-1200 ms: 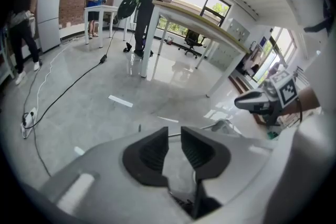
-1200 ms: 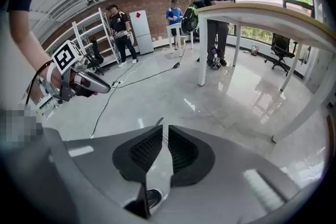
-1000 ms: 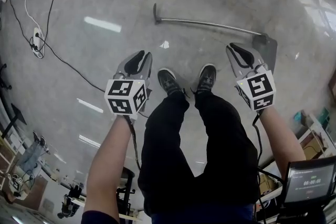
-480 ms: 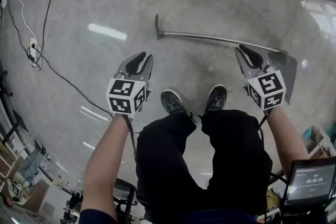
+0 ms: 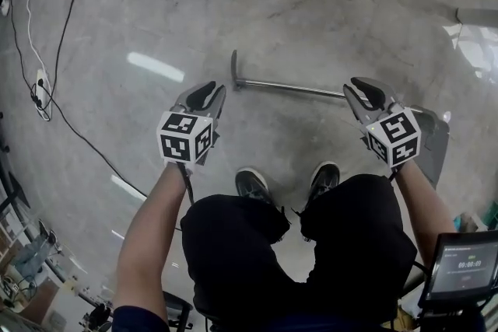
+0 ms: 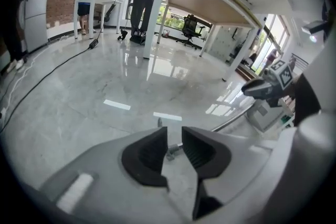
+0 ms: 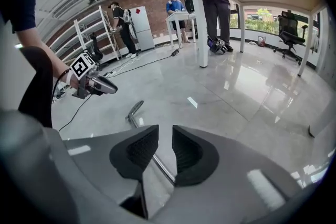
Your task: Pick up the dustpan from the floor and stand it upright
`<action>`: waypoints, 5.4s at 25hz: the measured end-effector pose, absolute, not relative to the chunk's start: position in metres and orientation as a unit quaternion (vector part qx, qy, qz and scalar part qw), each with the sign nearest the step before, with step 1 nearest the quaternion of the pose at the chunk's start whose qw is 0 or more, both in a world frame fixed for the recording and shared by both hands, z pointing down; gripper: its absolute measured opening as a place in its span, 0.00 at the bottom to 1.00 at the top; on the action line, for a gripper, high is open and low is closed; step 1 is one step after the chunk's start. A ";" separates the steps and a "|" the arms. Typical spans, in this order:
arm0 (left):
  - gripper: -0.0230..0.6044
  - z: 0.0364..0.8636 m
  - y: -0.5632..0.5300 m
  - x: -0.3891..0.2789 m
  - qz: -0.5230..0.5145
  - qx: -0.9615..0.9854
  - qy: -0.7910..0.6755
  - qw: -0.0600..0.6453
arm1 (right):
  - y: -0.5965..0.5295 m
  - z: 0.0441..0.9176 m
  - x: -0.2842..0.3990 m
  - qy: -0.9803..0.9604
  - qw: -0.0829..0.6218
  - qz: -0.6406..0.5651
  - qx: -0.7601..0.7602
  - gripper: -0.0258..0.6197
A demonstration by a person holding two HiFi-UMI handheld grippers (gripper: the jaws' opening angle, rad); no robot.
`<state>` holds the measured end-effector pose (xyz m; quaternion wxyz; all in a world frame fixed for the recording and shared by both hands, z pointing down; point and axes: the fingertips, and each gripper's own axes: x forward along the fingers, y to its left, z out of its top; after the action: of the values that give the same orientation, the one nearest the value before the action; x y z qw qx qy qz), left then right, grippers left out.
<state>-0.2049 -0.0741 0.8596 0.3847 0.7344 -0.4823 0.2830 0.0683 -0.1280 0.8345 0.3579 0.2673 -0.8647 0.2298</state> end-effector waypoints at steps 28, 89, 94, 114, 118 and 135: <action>0.36 0.984 -0.103 -0.191 0.296 0.722 -0.424 0.460 | -0.074 0.949 0.012 -0.863 0.486 0.118 0.075 0.38; 0.20 0.621 -0.053 -0.154 0.261 0.703 -0.476 0.460 | 0.000 0.612 0.065 -0.853 0.427 0.204 0.218 0.34; 0.21 0.608 -0.052 -0.128 0.253 0.713 -0.466 0.460 | -0.002 0.604 0.052 -0.863 0.420 0.185 0.211 0.33; 0.22 0.532 -0.061 -0.060 0.214 0.742 -0.430 0.468 | -0.033 0.579 0.023 -0.862 0.465 0.106 0.173 0.33; 0.22 0.516 -0.062 -0.044 0.195 0.750 -0.417 0.475 | -0.037 0.575 0.023 -0.861 0.473 0.082 0.167 0.34; 0.17 0.469 -0.068 0.008 0.146 0.775 -0.382 0.481 | -0.034 0.556 0.046 -0.857 0.483 0.013 0.179 0.22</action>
<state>0.0085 -0.0678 0.4686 0.4807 0.7754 -0.3824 0.1461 0.0458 -0.0338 0.5565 0.4827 0.1788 -0.8573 0.0127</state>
